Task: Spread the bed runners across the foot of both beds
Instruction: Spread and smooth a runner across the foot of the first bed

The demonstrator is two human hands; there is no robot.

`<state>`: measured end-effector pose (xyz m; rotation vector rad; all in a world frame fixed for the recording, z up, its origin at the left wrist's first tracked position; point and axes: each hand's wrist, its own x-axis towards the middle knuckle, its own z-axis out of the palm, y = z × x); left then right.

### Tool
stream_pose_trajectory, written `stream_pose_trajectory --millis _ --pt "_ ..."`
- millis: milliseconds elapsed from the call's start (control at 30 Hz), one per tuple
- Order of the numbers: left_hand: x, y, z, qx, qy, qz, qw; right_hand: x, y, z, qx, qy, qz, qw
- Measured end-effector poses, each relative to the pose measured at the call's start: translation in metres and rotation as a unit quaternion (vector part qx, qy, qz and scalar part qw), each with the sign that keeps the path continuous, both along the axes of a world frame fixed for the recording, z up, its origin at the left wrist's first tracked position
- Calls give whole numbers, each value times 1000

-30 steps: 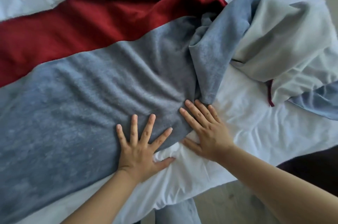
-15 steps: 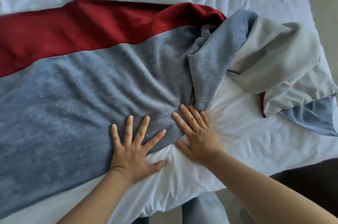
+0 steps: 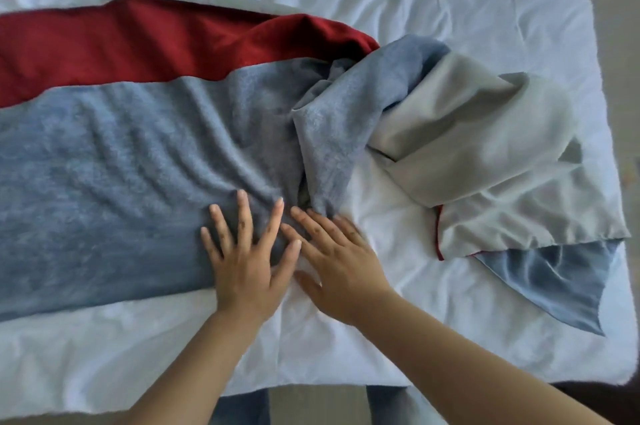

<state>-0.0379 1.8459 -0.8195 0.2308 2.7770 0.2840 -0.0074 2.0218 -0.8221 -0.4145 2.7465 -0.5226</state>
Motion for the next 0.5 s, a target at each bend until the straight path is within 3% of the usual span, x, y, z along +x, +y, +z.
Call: stream_pose_trajectory --millis 100,233,300,367,433,500 --pt "-26 68 13 78 27 -24 996 -13 62 23 76 47 3 996" --pt "-90 142 34 118 109 -18 987 -75 147 58 113 173 -108 972" --pt "-128 168 43 108 145 -19 983 -114 189 71 147 133 -172 965" --pt "-161 189 48 76 172 -55 981 -138 218 75 152 15 -228 962" --pt "-185 208 53 13 152 -103 983 -142 228 68 132 -79 -238 959" --pt "-196 221 55 -51 95 -131 986 -133 224 64 119 -83 -211 967"
